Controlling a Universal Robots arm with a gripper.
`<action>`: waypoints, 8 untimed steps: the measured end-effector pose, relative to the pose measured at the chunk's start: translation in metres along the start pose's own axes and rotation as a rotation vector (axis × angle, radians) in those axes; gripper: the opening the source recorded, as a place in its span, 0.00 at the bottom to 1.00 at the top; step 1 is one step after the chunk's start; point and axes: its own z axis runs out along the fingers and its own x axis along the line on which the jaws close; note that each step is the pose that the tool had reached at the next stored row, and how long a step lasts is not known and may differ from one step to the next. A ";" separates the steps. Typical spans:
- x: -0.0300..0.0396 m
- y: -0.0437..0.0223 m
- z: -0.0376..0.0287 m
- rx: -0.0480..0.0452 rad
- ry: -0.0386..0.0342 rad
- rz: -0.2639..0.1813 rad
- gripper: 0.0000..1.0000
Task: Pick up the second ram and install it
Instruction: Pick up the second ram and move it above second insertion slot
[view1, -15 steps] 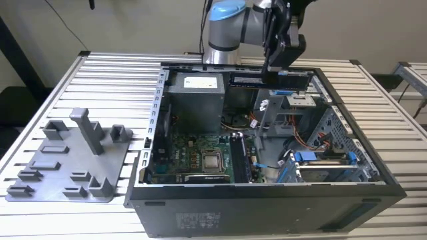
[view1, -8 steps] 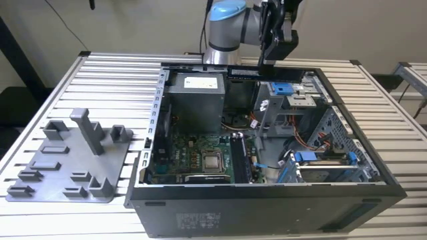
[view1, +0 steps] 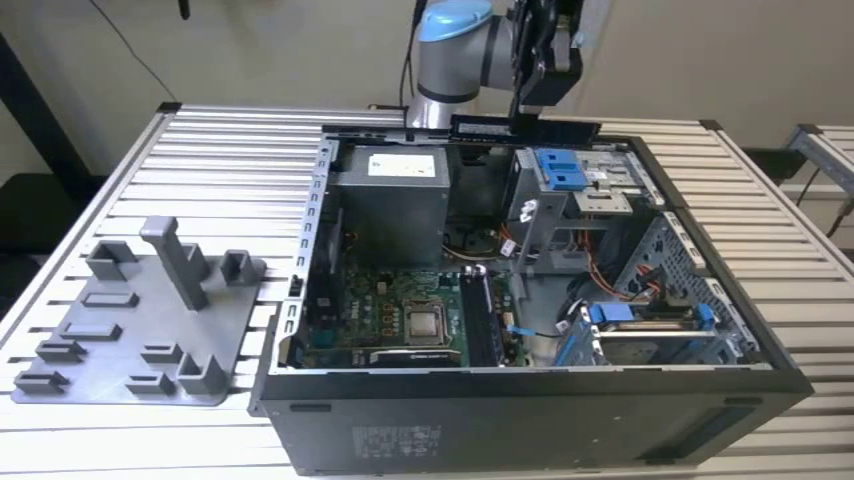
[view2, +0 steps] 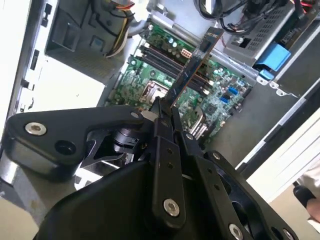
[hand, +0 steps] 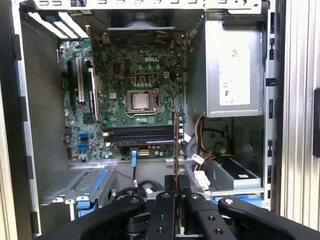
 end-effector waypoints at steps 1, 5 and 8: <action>-0.0033 0.0005 0.0003 -0.0001 -0.0013 0.000 0.14; -0.0157 0.0020 0.0017 -0.0002 -0.0047 0.000 0.14; -0.0205 0.0022 0.0021 -0.0003 -0.0049 0.000 0.14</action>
